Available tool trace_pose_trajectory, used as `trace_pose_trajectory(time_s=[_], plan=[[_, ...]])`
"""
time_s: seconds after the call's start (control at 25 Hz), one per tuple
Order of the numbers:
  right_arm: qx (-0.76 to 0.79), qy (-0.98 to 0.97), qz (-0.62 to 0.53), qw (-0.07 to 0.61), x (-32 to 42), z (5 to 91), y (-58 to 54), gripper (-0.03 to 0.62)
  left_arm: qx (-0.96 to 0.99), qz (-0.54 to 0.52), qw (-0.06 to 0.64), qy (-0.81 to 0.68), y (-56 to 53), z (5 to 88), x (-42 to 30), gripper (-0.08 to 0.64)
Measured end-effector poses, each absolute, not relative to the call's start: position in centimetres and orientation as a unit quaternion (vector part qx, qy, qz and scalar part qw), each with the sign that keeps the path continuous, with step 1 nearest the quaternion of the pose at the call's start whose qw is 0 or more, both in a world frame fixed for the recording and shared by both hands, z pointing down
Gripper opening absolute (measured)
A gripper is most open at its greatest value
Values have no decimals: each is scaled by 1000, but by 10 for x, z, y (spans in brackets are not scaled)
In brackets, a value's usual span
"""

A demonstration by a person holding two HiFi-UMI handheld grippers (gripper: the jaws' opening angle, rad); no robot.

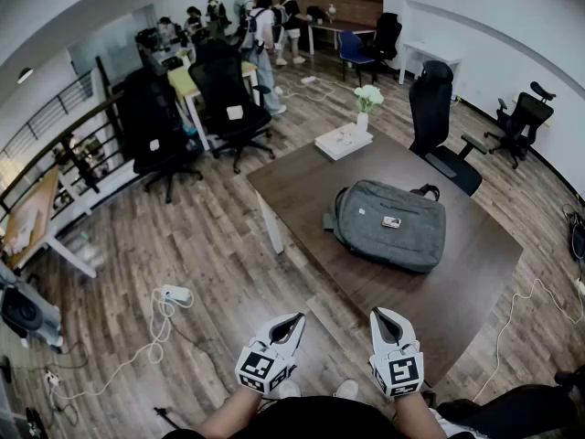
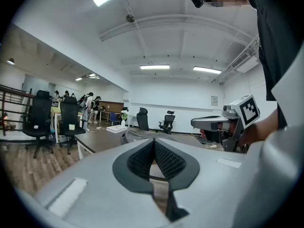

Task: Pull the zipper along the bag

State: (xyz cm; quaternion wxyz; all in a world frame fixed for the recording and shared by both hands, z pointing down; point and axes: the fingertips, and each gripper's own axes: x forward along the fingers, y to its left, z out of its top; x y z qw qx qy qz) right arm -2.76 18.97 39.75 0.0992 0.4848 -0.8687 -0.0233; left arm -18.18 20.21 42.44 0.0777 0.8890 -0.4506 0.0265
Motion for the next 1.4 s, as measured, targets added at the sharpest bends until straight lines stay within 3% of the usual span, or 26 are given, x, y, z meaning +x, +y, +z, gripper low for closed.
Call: trace_pose_trajectory(time_s=[0.88, 1.4], plan=[[513, -854, -21, 87, -55, 396, 182, 3, 900, 23, 71, -430, 191, 426, -213, 17], [535, -837, -23, 118, -75, 417, 170, 3, 912, 34, 76, -401, 171, 442, -230, 17]])
